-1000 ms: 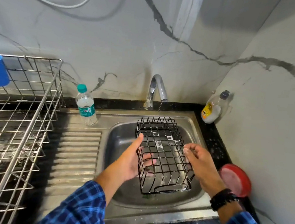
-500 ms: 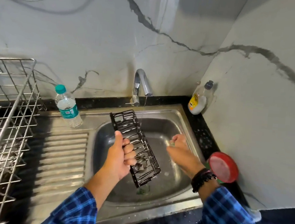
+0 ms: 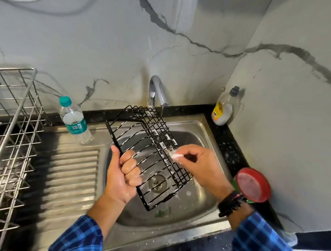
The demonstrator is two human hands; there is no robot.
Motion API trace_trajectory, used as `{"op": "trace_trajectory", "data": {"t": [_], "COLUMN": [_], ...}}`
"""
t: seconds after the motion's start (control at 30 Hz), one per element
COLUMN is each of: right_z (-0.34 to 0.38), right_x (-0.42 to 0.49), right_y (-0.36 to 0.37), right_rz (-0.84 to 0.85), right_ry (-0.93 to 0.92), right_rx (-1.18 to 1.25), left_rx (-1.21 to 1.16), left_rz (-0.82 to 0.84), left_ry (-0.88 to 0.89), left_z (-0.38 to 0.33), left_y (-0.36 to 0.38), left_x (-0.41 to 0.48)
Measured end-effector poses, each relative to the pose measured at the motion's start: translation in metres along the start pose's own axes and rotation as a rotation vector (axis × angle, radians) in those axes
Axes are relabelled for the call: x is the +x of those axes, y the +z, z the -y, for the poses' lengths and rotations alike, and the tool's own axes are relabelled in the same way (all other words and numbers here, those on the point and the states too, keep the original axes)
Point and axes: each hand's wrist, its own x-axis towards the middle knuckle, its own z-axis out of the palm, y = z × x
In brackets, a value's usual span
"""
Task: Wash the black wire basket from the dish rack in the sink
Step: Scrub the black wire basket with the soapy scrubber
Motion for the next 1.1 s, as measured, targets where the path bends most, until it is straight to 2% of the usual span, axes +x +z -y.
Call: {"op": "trace_trajectory", "data": {"t": [0.07, 0.13, 0.23, 0.33, 0.4, 0.5, 0.57, 0.8, 0.9, 1.03, 1.1], "right_z": [-0.008, -0.013, -0.003, 0.026, 0.028, 0.011, 0.003, 0.022, 0.017, -0.015, -0.028], "right_x": [-0.004, -0.001, 0.016, 0.026, 0.016, -0.013, -0.018, 0.064, 0.099, 0.102, 0.097], "right_y": [-0.019, -0.032, -0.022, -0.002, -0.007, -0.031, -0.04, -0.005, -0.003, -0.005, 0.003], "right_rz": [0.124, 0.178, 0.027, -0.019, 0.05, 0.24, 0.282, -0.119, -0.145, -0.017, 0.042], "right_ry": [0.067, 0.086, 0.033, -0.04, -0.082, -0.105, -0.087, -0.097, 0.016, 0.246, 0.29], "right_rx": [0.032, -0.075, -0.171, -0.041, -0.063, -0.133, -0.134, -0.128, 0.007, -0.029, 0.027], "left_rx": [-0.005, -0.043, -0.09, -0.104, -0.131, -0.149, -0.157, -0.173, -0.143, -0.117, -0.151], "left_rz": [0.063, 0.128, 0.157, 0.168, 0.202, 0.216, 0.209, 0.214, 0.22, 0.225, 0.231], "left_ry": [-0.032, -0.059, -0.11, -0.148, -0.144, -0.114, -0.094, -0.21, -0.251, -0.261, -0.262], "left_z": [0.002, 0.006, 0.015, 0.021, 0.02, 0.011, 0.006, 0.037, 0.045, 0.044, 0.04], "left_y": [-0.003, -0.004, -0.003, 0.006, 0.012, 0.021, 0.026, 0.044, 0.045, 0.052, 0.06], "left_x": [0.0, 0.001, 0.003, 0.006, 0.008, 0.011, 0.012, 0.019, 0.014, 0.01, 0.01]}}
